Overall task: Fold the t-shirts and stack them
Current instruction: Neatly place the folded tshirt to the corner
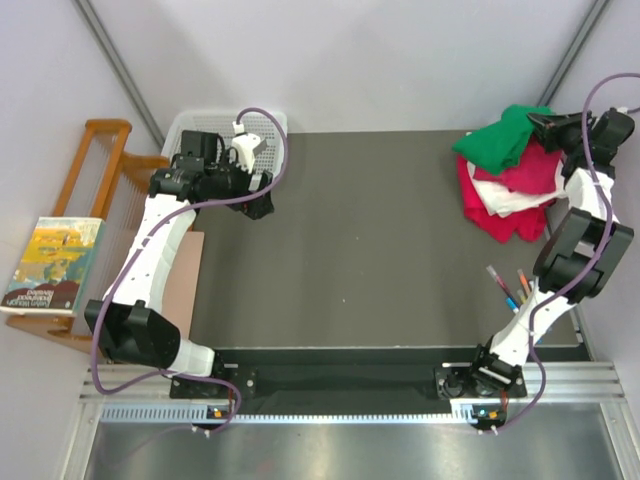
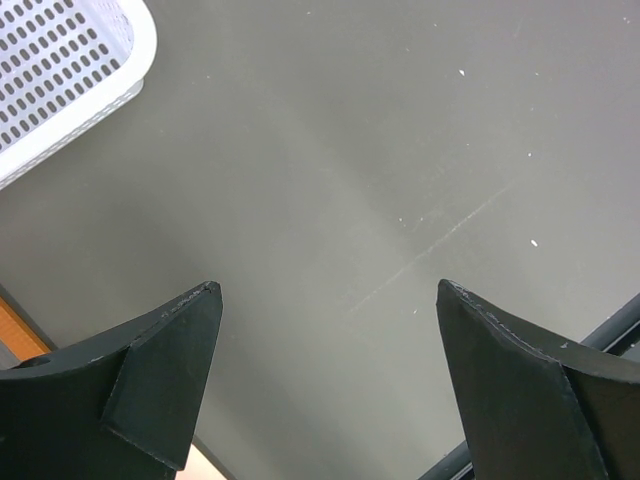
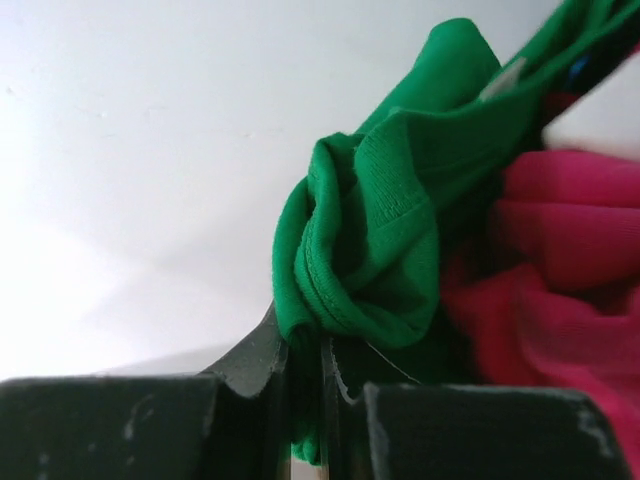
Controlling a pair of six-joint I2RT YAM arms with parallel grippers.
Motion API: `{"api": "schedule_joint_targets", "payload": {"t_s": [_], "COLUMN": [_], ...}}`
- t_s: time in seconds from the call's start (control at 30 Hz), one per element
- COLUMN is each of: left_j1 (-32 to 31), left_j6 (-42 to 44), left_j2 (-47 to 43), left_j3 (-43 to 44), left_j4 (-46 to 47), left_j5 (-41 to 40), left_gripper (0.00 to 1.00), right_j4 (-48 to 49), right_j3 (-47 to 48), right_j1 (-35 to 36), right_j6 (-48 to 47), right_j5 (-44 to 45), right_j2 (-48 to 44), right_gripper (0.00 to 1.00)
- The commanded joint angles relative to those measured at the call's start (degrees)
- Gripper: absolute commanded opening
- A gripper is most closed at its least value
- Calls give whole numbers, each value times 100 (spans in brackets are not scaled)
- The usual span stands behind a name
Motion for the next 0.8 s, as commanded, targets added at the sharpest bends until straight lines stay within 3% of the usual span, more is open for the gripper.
{"api": "schedule_joint_targets", "payload": {"t_s": [0.0,0.23,0.43,0.77], "left_j1": [-19,-19,-19,-19], "left_j6": [-65,-74,-100,-21], "left_j2": [-98,-142,-160,-221], "left_j3": [5,-118,-118,-162], "left_j4": [126,135,153,135], "left_j5": [168,142,159,115], "left_gripper": [93,93,93,93], "right_j4": [693,562,-210,-466], "right_j3": [730,1557,1760,-864], "right_j1": [2,-7,-77,-60], "right_j6": [190,331,-398,-1216], "right_j5": [-144,-197,234,1367], "right_j2": [-336,43,-405,-2090], "right_gripper": [0,0,0,0]}}
